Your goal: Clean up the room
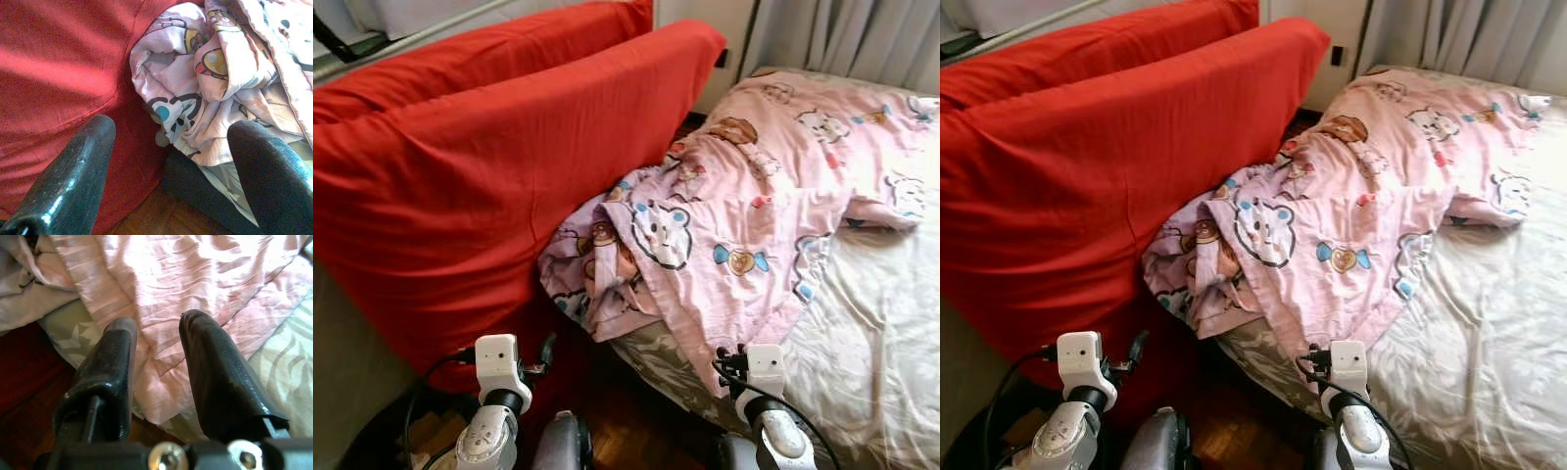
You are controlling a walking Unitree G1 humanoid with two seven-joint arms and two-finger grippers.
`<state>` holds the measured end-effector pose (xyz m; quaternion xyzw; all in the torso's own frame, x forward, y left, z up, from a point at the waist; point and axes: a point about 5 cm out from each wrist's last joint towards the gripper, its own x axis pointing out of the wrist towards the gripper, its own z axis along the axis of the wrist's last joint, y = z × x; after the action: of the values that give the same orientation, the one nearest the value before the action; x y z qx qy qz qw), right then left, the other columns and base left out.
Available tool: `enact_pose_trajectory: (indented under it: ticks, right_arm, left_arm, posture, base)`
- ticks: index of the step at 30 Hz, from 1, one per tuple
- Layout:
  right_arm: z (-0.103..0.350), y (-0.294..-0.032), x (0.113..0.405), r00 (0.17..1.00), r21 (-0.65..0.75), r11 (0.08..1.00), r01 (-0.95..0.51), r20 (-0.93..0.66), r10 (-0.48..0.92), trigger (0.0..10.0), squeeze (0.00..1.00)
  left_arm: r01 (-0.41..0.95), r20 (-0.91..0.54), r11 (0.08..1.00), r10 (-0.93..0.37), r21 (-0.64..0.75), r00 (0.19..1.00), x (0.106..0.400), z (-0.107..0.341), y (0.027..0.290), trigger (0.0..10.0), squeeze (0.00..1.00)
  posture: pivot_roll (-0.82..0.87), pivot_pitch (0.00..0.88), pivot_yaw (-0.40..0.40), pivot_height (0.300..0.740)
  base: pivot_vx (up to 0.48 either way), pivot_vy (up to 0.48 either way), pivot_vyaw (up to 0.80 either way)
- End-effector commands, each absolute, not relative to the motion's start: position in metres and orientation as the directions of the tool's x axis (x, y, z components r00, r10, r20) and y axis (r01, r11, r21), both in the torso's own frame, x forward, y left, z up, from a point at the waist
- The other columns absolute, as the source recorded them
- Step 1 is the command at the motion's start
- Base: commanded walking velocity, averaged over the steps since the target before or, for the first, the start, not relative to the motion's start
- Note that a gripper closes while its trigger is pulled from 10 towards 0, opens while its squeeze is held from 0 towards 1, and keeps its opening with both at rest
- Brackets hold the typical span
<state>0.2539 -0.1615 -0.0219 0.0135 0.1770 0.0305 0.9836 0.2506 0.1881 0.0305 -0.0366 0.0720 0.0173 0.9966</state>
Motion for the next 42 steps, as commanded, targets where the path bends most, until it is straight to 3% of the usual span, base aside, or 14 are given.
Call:
enact_pose_trajectory:
  ticks: [1,13,34,42]
  right_arm:
    - [-0.0252,-0.1593,0.2512,0.928,0.044,0.997,-0.059,-0.366,0.071,10.0,0.00]
    - [-0.0285,-0.1573,0.2487,0.918,0.051,0.996,-0.073,-0.387,0.087,10.0,0.00]
    - [-0.0283,-0.1555,0.2497,0.917,0.054,0.996,-0.078,-0.387,0.092,10.0,0.00]
    - [-0.0252,-0.1544,0.2529,0.924,0.049,0.996,-0.072,-0.372,0.085,10.0,0.00]
  left_arm:
    - [-0.049,-0.162,0.996,0.038,-0.068,0.986,0.2481,0.0269,0.1906,10.0,0.00]
    - [-0.059,-0.165,0.996,0.048,-0.063,0.985,0.2486,0.0265,0.1923,10.0,0.00]
    - [-0.061,-0.155,0.997,0.053,-0.050,0.987,0.2491,0.0288,0.1914,10.0,0.00]
    - [-0.066,-0.152,0.997,0.057,-0.052,0.987,0.2489,0.0293,0.1909,10.0,0.00]
  posture:
    - [-0.06,0.102,0.043,0.626]
    - [-0.06,0.102,0.043,0.626]
    - [-0.06,0.105,0.043,0.626]
    - [-0.06,0.108,0.042,0.626]
  base:
    - [0.000,0.000,0.00]
    - [0.000,0.000,0.00]
    - [0.277,0.000,0.00]
    - [0.000,0.000,0.00]
